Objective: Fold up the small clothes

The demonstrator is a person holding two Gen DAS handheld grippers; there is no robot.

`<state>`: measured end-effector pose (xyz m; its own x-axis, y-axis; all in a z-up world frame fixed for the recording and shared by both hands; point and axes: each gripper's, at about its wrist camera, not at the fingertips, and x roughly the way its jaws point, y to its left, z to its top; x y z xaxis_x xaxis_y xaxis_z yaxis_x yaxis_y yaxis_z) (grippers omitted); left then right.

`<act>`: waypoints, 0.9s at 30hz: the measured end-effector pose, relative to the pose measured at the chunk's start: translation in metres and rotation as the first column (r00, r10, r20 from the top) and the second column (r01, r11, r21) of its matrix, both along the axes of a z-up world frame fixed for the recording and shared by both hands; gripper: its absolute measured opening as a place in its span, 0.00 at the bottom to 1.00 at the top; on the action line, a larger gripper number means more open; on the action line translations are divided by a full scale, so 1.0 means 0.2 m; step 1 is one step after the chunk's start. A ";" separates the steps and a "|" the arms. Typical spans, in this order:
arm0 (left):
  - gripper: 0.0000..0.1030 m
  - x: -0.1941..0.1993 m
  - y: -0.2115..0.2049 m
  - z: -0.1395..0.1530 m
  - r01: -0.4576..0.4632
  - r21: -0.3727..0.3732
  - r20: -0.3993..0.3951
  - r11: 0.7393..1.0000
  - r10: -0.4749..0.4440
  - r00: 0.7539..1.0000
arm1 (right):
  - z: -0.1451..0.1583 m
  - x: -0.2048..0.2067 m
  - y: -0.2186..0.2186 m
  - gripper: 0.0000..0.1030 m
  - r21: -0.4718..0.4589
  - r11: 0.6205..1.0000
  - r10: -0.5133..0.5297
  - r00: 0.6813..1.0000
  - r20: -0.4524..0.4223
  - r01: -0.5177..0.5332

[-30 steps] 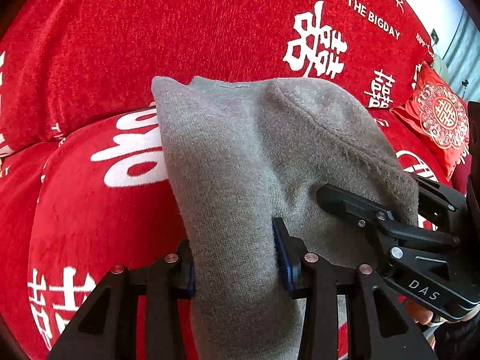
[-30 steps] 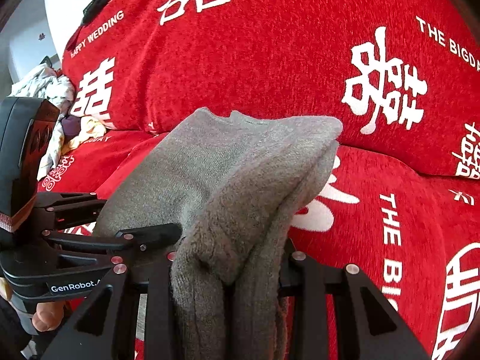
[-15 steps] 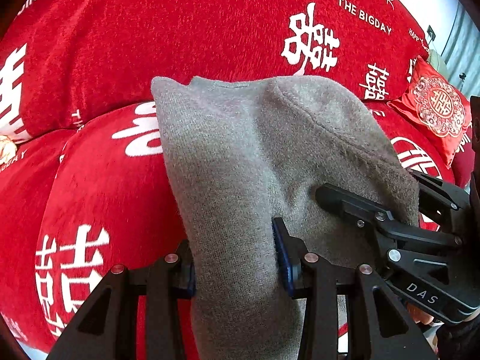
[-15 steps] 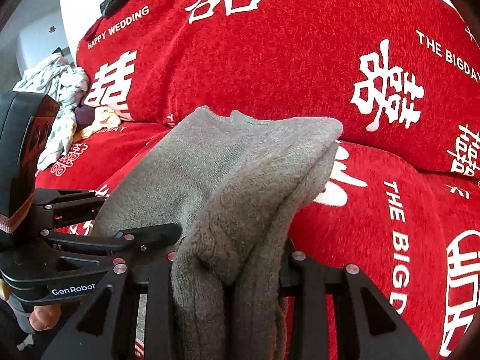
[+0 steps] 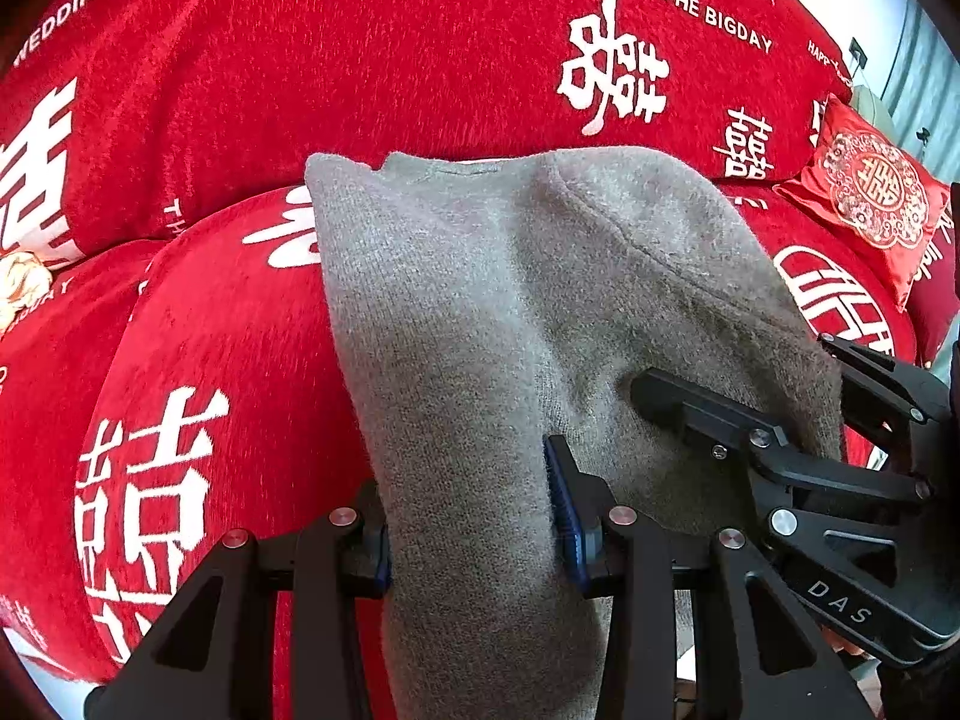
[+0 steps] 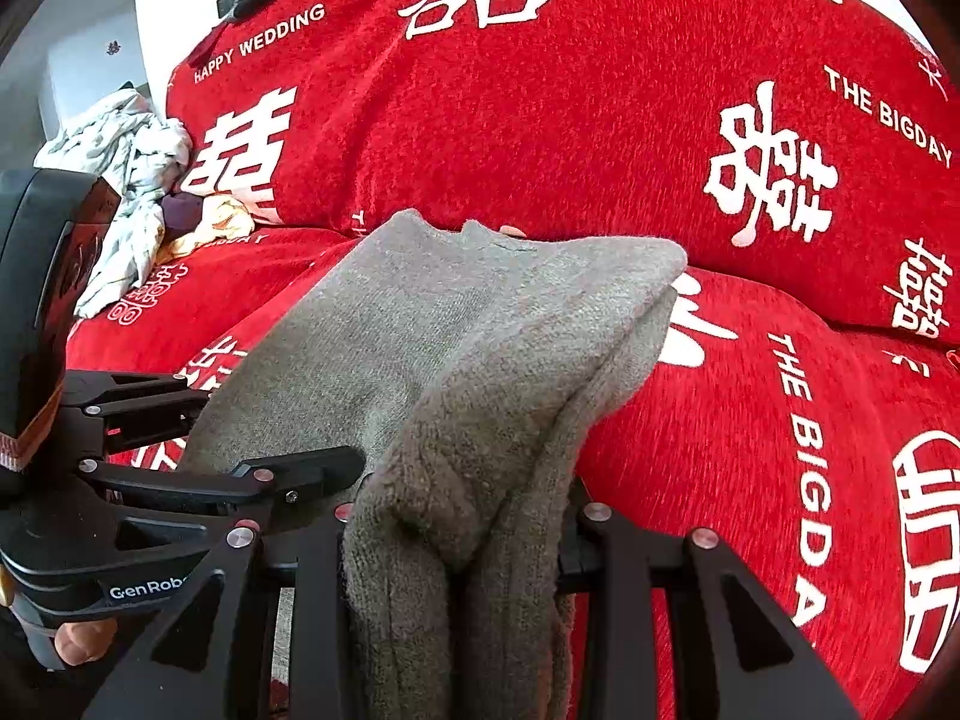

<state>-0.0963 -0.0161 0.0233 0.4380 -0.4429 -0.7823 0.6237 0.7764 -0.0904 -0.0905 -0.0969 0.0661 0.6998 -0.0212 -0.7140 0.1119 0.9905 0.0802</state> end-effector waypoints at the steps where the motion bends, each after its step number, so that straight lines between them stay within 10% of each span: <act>1: 0.41 -0.01 0.00 0.00 0.000 0.002 0.004 1.000 0.000 1.000 | 0.00 -0.01 0.01 0.35 -0.003 1.000 0.000 1.000 0.003 0.000; 15: 0.43 -0.02 0.10 -0.17 -0.014 -0.033 -0.011 0.999 0.014 1.000 | -0.16 -0.04 0.04 0.35 0.007 1.000 0.001 1.000 -0.004 -0.001; 27: 0.60 0.01 0.23 -0.14 -0.033 -0.117 -0.068 0.993 0.025 0.997 | -0.22 -0.16 -0.24 0.55 0.223 0.970 -0.098 0.995 -0.009 0.098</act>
<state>-0.0935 0.0305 -0.0037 0.4008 -0.5215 -0.7532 0.5905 0.7757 -0.2229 -0.1227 -0.1451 0.0221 0.7035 0.0701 -0.7073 0.2069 0.9318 0.2982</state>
